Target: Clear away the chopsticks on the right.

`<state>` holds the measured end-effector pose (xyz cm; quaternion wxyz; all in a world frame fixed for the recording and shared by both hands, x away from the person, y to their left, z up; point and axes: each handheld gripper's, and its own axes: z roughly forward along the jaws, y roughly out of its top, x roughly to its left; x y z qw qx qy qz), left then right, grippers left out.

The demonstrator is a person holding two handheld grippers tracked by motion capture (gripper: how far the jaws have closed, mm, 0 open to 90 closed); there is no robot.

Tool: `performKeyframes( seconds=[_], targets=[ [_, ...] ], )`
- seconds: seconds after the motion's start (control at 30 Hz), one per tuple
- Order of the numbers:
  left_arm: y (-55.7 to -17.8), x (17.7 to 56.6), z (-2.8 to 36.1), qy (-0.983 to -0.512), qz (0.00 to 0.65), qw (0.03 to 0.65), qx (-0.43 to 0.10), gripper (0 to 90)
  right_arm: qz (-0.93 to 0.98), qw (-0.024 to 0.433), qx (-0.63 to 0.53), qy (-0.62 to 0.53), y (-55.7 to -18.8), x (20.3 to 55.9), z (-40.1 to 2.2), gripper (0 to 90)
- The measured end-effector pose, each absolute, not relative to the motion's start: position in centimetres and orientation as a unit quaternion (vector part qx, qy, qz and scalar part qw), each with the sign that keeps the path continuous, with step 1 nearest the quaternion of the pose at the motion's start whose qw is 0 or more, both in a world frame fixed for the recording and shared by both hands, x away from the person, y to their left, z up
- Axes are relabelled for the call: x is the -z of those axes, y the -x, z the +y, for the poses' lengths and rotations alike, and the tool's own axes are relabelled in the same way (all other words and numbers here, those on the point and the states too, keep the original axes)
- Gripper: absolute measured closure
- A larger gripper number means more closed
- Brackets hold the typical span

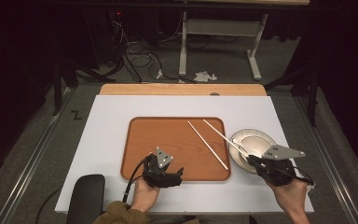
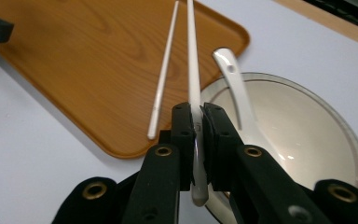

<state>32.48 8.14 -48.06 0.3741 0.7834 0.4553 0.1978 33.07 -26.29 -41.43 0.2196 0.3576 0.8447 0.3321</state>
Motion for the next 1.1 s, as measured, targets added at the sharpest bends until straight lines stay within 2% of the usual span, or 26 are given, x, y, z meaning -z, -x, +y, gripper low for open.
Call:
performKeyframes(
  seconds=[0.33, 1.1],
  targets=[
    [-32.3, 47.9, 8.4, -0.783, 0.457, 0.372, -0.200, 16.4, 0.870, 0.193, -0.300, -0.341, -33.9, 43.3, -21.9, 84.5],
    [-31.2, 48.0, 10.3, -0.761, 0.492, 0.364, -0.214, 16.4, 0.889, 0.144, -0.254, -0.352, -37.6, 46.9, -17.6, 83.6]
  ],
)
